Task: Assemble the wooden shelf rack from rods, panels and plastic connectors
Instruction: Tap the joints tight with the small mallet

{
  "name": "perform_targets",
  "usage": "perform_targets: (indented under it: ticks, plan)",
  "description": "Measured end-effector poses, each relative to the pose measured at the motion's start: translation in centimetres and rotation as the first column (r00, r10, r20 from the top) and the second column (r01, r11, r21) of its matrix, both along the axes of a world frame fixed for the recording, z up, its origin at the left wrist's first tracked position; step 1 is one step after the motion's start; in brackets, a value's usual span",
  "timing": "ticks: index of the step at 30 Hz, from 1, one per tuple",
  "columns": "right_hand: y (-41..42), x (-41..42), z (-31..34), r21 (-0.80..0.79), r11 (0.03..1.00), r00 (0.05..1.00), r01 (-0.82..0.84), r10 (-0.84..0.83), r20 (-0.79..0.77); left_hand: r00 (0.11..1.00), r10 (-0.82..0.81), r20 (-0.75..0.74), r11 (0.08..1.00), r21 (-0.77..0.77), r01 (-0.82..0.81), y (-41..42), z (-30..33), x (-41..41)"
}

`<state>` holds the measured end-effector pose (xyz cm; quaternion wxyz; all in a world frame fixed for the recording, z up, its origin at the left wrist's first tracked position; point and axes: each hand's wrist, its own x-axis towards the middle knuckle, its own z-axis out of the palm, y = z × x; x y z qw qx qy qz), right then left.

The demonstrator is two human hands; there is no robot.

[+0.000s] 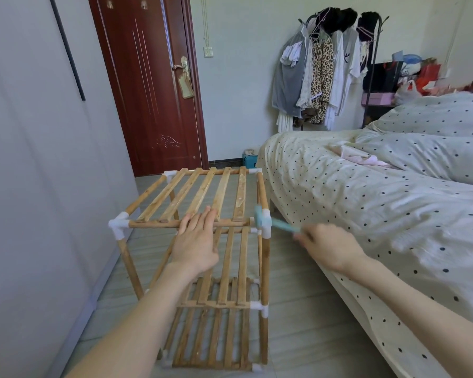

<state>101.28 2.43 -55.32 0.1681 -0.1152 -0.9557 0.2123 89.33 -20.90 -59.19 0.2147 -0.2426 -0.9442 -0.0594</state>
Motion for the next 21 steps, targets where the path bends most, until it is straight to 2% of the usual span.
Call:
perform_targets:
  ticks: [1, 2, 3, 4, 5, 6, 7, 8, 10, 13, 15, 17, 21]
  plan:
    - [0.0, -0.2, 0.2, -0.073, 0.997, 0.978, 0.005, -0.02, -0.209, 1.0, 0.002, 0.001, 1.0, 0.0, -0.002, 0.0, -0.1, 0.0]
    - [-0.3, -0.2, 0.1, -0.177, 0.984, 0.907, 0.028, -0.1, -0.41, 1.0, 0.004, 0.0, 1.0, 0.004, -0.004, 0.0, -0.1, 0.0]
    - [-0.7, 0.0, -0.3, -0.171, 0.984, 0.857, 0.051, -0.131, -0.498, 1.0, 0.007, -0.001, 1.0, 0.003, -0.007, 0.0, -0.1, 0.0]
    - [-1.1, 0.2, -1.0, -0.09, 0.993, 0.902, 0.073, -0.104, -0.418, 1.0, 0.006, 0.003, 1.0, 0.002, -0.006, 0.0, 0.0, 0.0]
    - [-1.3, 0.3, -2.3, 0.048, 0.997, 0.98, 0.062, -0.052, -0.195, 1.0, 0.006, 0.013, 1.0, 0.001, -0.006, 0.0, 0.0, 0.1]
    - [-1.2, 0.5, -3.3, 0.177, 0.984, 0.997, -0.016, 0.002, 0.076, 1.0, 0.001, 0.023, 1.0, 0.002, -0.001, 0.0, 0.1, 0.0]
    - [-0.9, 0.5, -3.9, 0.24, 0.965, 0.963, -0.109, 0.044, 0.264, 0.999, -0.006, 0.033, 1.0, 0.002, 0.006, -0.1, 0.1, 0.0]
    - [-0.6, 0.5, -4.0, 0.233, 0.957, 0.935, -0.171, 0.083, 0.345, 0.999, -0.015, 0.039, 1.0, 0.005, 0.015, -0.1, 0.1, -0.1]
    - [-0.8, 0.5, -3.9, 0.118, 0.972, 0.948, -0.202, 0.164, 0.273, 0.999, -0.026, 0.041, 1.0, 0.017, 0.025, -0.2, 0.1, -0.2]
    - [-2.3, 0.1, -4.4, -0.064, 0.982, 0.975, -0.179, 0.186, 0.12, 0.995, -0.051, 0.083, 0.999, 0.019, 0.049, -0.6, -0.1, 0.3]
    - [-3.5, -0.2, -5.0, -0.105, 0.977, 0.967, -0.186, 0.201, 0.154, 0.978, -0.12, 0.168, 0.992, 0.068, 0.11, -1.3, -0.4, 0.9]
    - [-4.7, -0.8, -5.7, -0.157, 0.952, 0.923, -0.261, 0.294, 0.249, 0.954, -0.192, 0.229, 0.978, 0.127, 0.167, -2.7, -1.1, 2.2]
    - [-9.2, -1.6, -6.8, -0.332, 0.838, 0.747, -0.433, 0.539, 0.389, 0.947, -0.181, 0.265, 0.977, 0.16, 0.143, -7.0, -4.6, 5.9]
